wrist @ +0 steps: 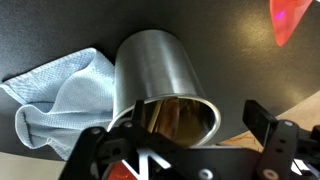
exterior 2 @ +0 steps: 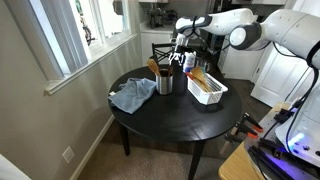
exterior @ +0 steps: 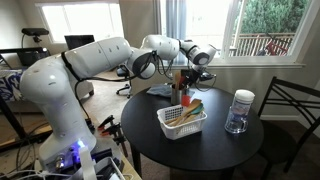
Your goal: Put the wooden spoon inside the white container
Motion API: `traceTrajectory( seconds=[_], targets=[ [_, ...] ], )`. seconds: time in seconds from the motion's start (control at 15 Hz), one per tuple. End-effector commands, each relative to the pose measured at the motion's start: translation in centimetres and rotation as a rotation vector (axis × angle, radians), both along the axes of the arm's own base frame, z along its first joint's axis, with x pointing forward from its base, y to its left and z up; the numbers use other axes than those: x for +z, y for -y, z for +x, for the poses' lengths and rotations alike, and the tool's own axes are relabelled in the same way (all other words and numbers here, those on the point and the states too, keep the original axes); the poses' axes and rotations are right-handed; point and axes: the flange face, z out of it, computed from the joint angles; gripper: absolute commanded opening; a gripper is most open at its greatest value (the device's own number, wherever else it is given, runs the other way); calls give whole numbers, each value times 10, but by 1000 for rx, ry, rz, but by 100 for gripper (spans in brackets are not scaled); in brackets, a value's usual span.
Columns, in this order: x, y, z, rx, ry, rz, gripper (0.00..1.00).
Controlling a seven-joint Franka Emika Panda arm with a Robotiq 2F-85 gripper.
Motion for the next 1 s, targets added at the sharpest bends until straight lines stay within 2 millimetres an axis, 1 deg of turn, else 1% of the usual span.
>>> traceTrajectory(
  seconds=[0.0, 0.4, 0.47, 0.53, 0.6, 0.67, 0.93],
  targets=[
    [6, -6, -2, 38, -13, -12, 100],
    [6, -19, -4, 70, -43, -18, 100],
    [6, -21, -5, 80, -45, -20, 93],
    [5, -22, -5, 84, -47, -21, 73],
    [5, -22, -5, 82, -46, -26, 67],
    [5, -22, -5, 84, -46, -28, 59],
    [4, -22, -5, 86, -47, -35, 34]
  ],
)
